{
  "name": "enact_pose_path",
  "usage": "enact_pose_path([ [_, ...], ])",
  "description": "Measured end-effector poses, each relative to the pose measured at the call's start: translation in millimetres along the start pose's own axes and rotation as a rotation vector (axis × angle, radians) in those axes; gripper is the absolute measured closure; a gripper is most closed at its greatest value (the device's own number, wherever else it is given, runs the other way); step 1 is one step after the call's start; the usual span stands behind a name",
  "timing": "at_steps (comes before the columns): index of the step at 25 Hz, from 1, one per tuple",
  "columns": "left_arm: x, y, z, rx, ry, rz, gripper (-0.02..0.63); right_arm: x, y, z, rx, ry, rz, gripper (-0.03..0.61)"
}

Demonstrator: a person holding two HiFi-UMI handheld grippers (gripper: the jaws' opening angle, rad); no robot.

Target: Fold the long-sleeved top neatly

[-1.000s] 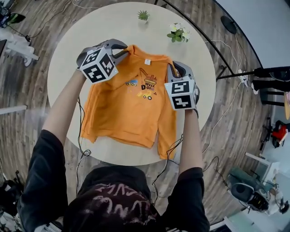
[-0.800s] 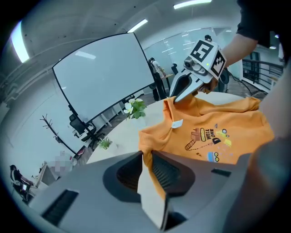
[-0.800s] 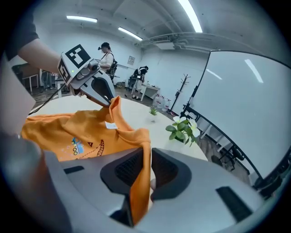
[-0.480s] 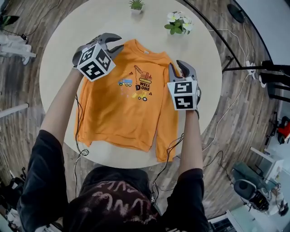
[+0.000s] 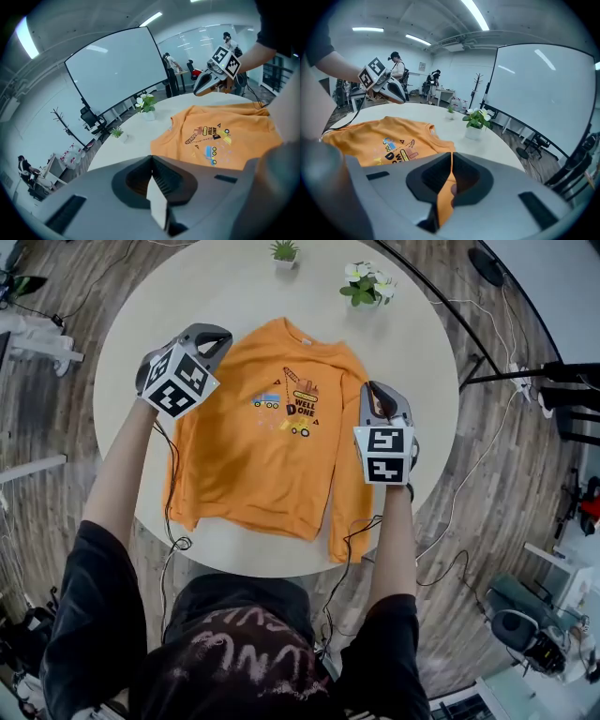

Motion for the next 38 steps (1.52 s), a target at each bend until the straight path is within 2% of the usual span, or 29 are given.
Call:
enact_pose_path([
  [5, -27.0, -38.7, -10.9, 0.006, -0.040, -0.004, 0.601, -5.0, -37.4, 19.2, -0.027, 0.025, -0.024, 0.572],
  [10, -40.8, -81.4, -40.5, -0.008, -0.057, -0.057, 0.601, -15.8, -101.2, 18.2, -0.117, 0.073, -0.035, 0.572],
  [16, -46.0, -122.5, -91.2, -0.066, -0.002, -0.134, 0.601, -35.6, -195.4, 30.0, -0.263, 0.115, -0.045, 0.572],
  [20, -49.5, -143.4, -132.6, -0.105, 0.066, -0.167, 0.601, -69.8, -245.1, 64.7, -0.306, 0.151, -0.025, 0.564],
  [22, -53.5, -148.5, -152.8, -0.122, 0.111, -0.165, 0.601, -85.6, -254.1, 90.3, -0.291, 0.147, -0.002, 0.544],
  [25, -68.7, -149.9, -188.3, -0.174, 0.178, -0.138, 0.601, -115.5, -242.4, 139.2, -0.197, 0.115, 0.072, 0.492],
  [28, -95.2, -151.4, -221.9, -0.220, 0.247, -0.084, 0.600, -143.7, -215.5, 192.4, -0.084, 0.005, 0.171, 0.441],
  [31, -123.5, -154.5, -256.6, -0.286, 0.297, -0.035, 0.586, -167.2, -189.0, 231.2, -0.005, -0.092, 0.246, 0.417],
  [32, -132.9, -153.6, -266.4, -0.310, 0.309, -0.014, 0.557, -173.0, -180.2, 239.0, 0.017, -0.102, 0.259, 0.417],
  [33, -142.1, -151.7, -274.4, -0.330, 0.318, 0.011, 0.489, -178.0, -171.7, 244.9, 0.037, -0.106, 0.269, 0.417],
  [34, -150.3, -149.0, -280.5, -0.340, 0.324, 0.034, 0.448, -183.0, -164.0, 249.4, 0.054, -0.110, 0.280, 0.417],
  [38, -168.0, -136.0, -288.1, -0.304, 0.340, 0.089, 0.454, -202.5, -143.0, 258.6, 0.092, -0.182, 0.337, 0.422],
])
Point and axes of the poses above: the fingertips, and each gripper's own axes: y forward along the fingers, z to its left, x out of its top, the point moved 2 cm from there along -y, backward along the fingers, and after that the axes turned 8 degrees about z, right-handed, at the moved point
